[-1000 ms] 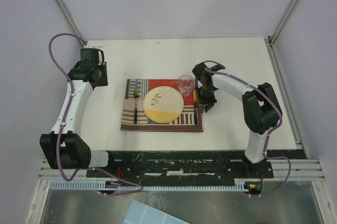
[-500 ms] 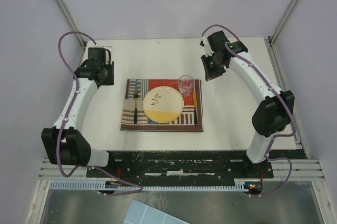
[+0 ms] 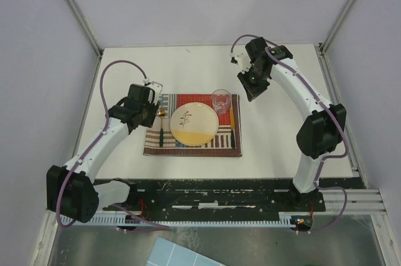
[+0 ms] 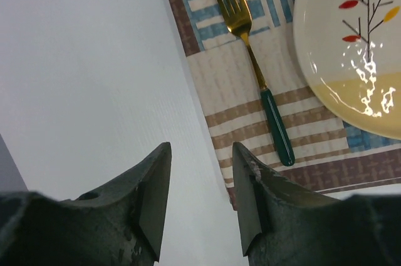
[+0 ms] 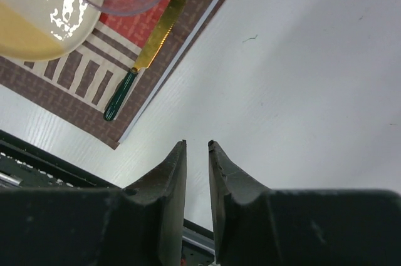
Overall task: Set the dinner table for one person
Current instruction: Reset both arms
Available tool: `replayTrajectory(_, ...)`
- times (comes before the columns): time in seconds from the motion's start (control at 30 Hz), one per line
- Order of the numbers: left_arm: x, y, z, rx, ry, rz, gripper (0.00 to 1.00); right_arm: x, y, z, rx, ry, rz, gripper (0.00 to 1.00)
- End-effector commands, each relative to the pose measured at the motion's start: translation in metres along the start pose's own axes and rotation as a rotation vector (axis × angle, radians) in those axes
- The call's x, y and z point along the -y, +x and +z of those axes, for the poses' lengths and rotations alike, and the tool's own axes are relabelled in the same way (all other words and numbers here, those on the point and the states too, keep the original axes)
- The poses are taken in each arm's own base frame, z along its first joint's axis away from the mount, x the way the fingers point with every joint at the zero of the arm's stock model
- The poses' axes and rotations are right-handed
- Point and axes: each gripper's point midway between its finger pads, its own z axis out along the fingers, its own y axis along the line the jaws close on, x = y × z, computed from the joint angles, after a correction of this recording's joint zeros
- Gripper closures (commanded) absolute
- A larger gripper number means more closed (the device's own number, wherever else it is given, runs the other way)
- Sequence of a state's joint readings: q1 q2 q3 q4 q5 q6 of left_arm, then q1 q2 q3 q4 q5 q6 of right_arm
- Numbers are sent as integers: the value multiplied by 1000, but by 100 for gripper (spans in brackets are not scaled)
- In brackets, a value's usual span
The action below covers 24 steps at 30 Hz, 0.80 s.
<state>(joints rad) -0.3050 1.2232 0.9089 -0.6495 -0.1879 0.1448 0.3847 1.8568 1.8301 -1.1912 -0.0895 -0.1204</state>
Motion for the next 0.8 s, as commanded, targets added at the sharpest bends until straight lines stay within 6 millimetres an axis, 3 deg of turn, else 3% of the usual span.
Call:
replayTrajectory(0.0, -16, -59, -13, 206, -42, 21, 49, -15, -6, -26, 43, -91, -82, 73)
replayTrajectory(0.13, -14, -62, -7, 150, -27, 32, 49, -9, -22, -35, 101, -56, -83, 73)
replayTrajectory(0.43, -19, -102, -23, 246, -22, 23, 45, -16, -14, -27, 73, -93, -78, 74)
replayTrajectory(0.53, -26, -114, -33, 272, -45, 28, 36, -19, -24, -28, 92, -112, -78, 73)
replayTrajectory(0.63, -35, -123, -41, 317, -82, 5, 18, -19, -37, -29, 118, -118, -78, 72)
replayTrajectory(0.77, -37, -119, -45, 328, -95, -23, 12, -17, -40, -23, 102, -92, -88, 69)
